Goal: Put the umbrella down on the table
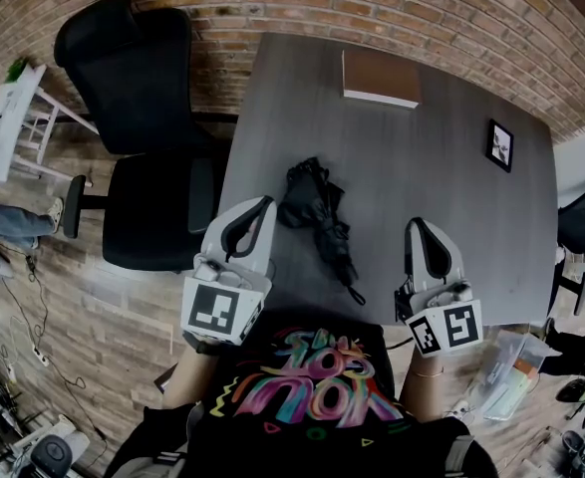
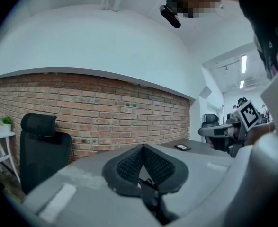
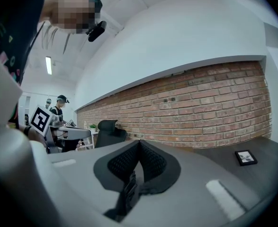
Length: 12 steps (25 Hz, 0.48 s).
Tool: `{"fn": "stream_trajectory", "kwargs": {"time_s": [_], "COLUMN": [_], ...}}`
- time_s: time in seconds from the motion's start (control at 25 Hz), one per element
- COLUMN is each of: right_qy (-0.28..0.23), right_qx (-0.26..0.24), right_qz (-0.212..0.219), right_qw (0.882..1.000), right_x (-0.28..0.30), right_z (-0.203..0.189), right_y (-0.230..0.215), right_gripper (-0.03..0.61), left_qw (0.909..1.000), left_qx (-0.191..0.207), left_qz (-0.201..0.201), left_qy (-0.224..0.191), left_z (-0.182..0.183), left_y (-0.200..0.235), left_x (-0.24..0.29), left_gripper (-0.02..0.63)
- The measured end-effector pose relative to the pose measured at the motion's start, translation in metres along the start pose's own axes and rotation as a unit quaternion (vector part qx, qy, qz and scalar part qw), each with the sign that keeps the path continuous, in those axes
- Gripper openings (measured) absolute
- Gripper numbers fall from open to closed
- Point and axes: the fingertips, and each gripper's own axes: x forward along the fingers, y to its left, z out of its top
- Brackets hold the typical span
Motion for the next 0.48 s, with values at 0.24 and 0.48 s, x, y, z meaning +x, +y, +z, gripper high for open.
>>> {"fn": "stream_trajectory", "kwargs": {"time_s": [0.24, 0.48], "right_qy": [0.008, 0.018], "right_qx": [0.011, 0.014], "right_qz": [-0.009, -0.011], "right_qw": [1.000, 1.000], "right_x": [0.000, -0.001], "right_z": [-0.005, -0.011], "right_y": [-0.002, -0.004], "right_gripper": [0.000, 0.000], "left_qw": [1.0000, 1.0000], "left_qx": [0.002, 0.001], "left_qz": [-0.001, -0.006], "left_qy": [0.003, -0.003], "left_z": [-0.001, 0.003], "left_y": [-0.001, -0.001], "left_x": [0.000, 0.001], "left_gripper": [0.000, 0.000]}}
